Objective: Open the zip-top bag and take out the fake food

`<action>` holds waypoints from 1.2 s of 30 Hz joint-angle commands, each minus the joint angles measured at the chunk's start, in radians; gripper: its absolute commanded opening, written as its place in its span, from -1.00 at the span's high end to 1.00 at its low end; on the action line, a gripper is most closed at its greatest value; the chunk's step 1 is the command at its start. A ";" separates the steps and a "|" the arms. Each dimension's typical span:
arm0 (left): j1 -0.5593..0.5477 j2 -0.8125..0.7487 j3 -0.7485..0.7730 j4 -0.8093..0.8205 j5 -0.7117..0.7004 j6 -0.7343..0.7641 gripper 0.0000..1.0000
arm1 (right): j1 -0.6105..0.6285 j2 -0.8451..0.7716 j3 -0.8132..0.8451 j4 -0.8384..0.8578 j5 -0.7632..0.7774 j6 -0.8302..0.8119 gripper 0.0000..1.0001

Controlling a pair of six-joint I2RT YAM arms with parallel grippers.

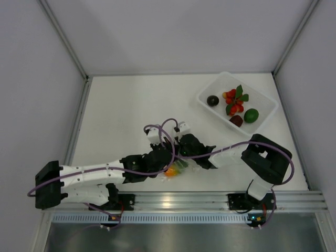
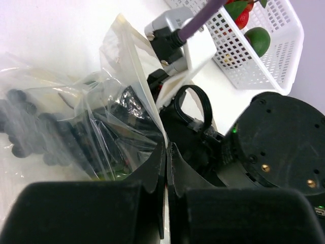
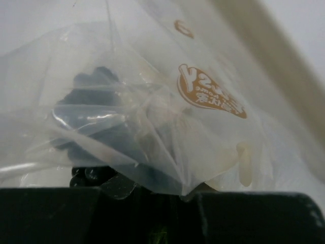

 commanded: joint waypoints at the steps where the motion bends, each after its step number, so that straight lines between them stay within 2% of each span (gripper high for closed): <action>1: 0.009 -0.032 -0.023 0.043 -0.023 -0.003 1.00 | 0.017 -0.082 -0.014 -0.010 -0.003 -0.015 1.00; 9: 0.015 -0.035 -0.053 0.043 -0.048 -0.033 1.00 | 0.020 -0.228 -0.017 -0.070 -0.007 -0.016 1.00; 20: 0.021 -0.001 -0.066 0.029 -0.092 -0.062 1.00 | 0.031 -0.421 0.025 -0.247 0.037 -0.016 1.00; 36: 0.022 0.039 -0.069 0.011 -0.135 -0.144 1.00 | 0.031 -0.565 0.092 -0.482 0.068 -0.038 1.00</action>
